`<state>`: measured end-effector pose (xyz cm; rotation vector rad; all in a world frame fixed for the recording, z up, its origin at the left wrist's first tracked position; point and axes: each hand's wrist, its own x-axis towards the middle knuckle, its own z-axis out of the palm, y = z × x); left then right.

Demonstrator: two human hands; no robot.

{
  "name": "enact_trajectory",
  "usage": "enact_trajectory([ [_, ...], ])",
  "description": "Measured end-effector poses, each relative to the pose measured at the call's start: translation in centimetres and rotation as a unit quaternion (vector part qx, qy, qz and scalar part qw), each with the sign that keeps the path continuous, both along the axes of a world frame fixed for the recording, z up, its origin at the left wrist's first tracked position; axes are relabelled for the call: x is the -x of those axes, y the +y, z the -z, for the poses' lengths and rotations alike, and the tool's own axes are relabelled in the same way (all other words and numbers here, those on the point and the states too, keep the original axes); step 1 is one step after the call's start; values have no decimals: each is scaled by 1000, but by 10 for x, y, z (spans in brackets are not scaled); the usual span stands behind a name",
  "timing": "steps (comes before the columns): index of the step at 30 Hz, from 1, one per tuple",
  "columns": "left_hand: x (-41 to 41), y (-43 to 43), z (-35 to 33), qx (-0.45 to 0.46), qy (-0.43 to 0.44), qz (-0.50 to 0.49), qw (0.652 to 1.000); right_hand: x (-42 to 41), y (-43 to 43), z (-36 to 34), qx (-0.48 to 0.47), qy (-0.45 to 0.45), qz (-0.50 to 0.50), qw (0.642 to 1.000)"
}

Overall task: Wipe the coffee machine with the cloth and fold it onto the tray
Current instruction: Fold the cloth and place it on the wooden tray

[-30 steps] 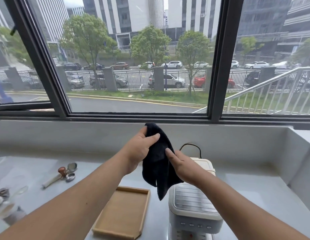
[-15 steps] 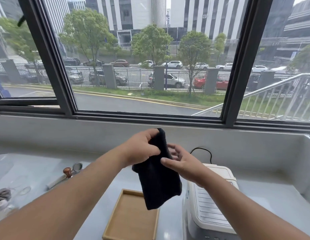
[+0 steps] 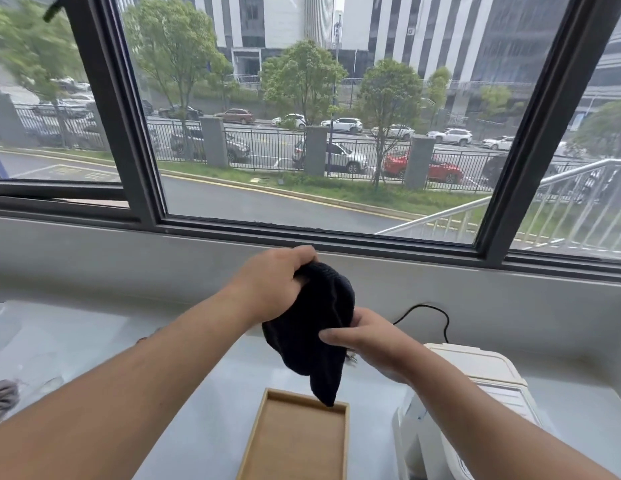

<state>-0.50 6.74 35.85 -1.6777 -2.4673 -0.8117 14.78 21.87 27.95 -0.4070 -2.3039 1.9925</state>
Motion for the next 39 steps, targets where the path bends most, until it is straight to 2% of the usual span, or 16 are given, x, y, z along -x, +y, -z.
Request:
enact_trajectory([
  [8,82,-13,45,7,-31,-102,994,52,-21,-14,140,1,48,989],
  [11,103,-13,61,52,-29,-123,991,70,-29,-15,168,-12,58,984],
  [13,113,-12,71,73,-42,-119,989,82,-33,-15,104,-26,77,991],
  [15,122,-11,78,72,-54,-116,989,91,-38,-15,-49,-60,92,993],
  [19,141,-11,83,67,-42,-105,991,97,-36,-7,-307,-133,87,938],
  [21,148,-10,83,66,-23,-101,992,96,-32,-2,-334,-162,92,924],
  [22,151,-8,82,63,-15,-99,993,96,-31,0,-299,-165,87,936],
  [25,151,1,81,51,0,-92,994,96,-34,1,-105,-116,54,986],
  [27,148,7,82,41,-1,-93,995,96,-37,0,21,-86,63,994],
  [30,143,14,85,43,-31,-108,993,99,-41,-1,148,-50,132,979],
  [35,144,10,84,113,-147,-174,967,102,-35,-8,264,-14,220,939],
  [37,145,3,83,184,-232,-168,940,103,-31,-11,276,-10,234,932],
  [39,144,-7,86,255,-358,-131,889,105,-30,-11,288,-3,248,925],
])
